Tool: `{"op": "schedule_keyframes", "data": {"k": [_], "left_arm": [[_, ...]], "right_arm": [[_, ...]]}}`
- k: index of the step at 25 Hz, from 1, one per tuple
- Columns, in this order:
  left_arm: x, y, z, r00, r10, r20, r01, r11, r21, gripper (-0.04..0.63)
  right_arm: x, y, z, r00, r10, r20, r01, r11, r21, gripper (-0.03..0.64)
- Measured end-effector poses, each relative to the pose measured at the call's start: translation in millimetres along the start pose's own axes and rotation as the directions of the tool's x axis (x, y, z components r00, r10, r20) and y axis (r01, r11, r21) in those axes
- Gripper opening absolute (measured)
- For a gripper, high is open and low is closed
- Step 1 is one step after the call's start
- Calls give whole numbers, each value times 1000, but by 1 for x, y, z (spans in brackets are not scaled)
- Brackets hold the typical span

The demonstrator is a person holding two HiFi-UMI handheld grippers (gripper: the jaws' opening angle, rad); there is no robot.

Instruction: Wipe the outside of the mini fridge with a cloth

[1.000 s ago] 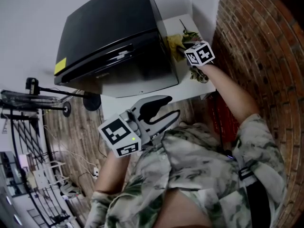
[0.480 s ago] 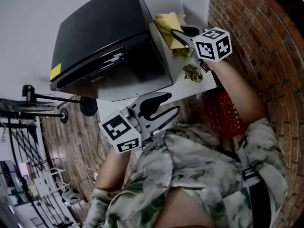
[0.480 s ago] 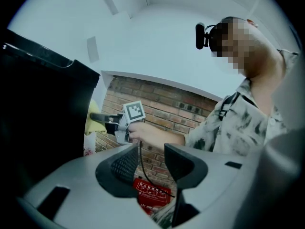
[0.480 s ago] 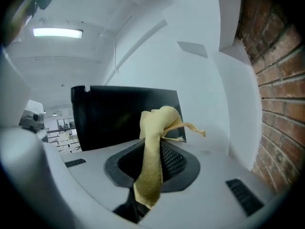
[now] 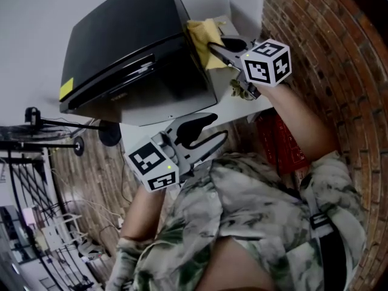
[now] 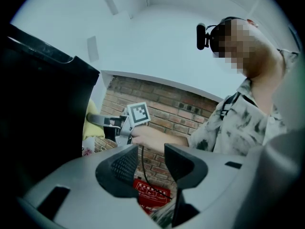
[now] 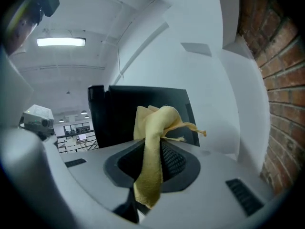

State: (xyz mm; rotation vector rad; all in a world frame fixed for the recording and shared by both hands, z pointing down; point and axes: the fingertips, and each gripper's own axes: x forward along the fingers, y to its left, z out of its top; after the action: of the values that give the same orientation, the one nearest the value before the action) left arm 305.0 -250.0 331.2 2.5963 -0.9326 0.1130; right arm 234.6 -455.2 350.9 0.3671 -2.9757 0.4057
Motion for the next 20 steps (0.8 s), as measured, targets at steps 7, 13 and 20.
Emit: {"op": "schedule_keyframes", "data": {"k": [7, 13, 20], "left_arm": [[-6, 2, -6, 1000, 23, -1, -24, 1000, -17, 164], [-12, 5, -13, 999, 50, -8, -50, 998, -39, 164], [-18, 9, -19, 998, 68, -5, -68, 996, -57, 164]], "right_arm": [[22, -19, -88, 987, -51, -153, 49, 999, -18, 86], [35, -30, -158, 959, -93, -266, 79, 995, -61, 86], [46, -47, -223, 910, -139, -391, 98, 988, -122, 86]]}}
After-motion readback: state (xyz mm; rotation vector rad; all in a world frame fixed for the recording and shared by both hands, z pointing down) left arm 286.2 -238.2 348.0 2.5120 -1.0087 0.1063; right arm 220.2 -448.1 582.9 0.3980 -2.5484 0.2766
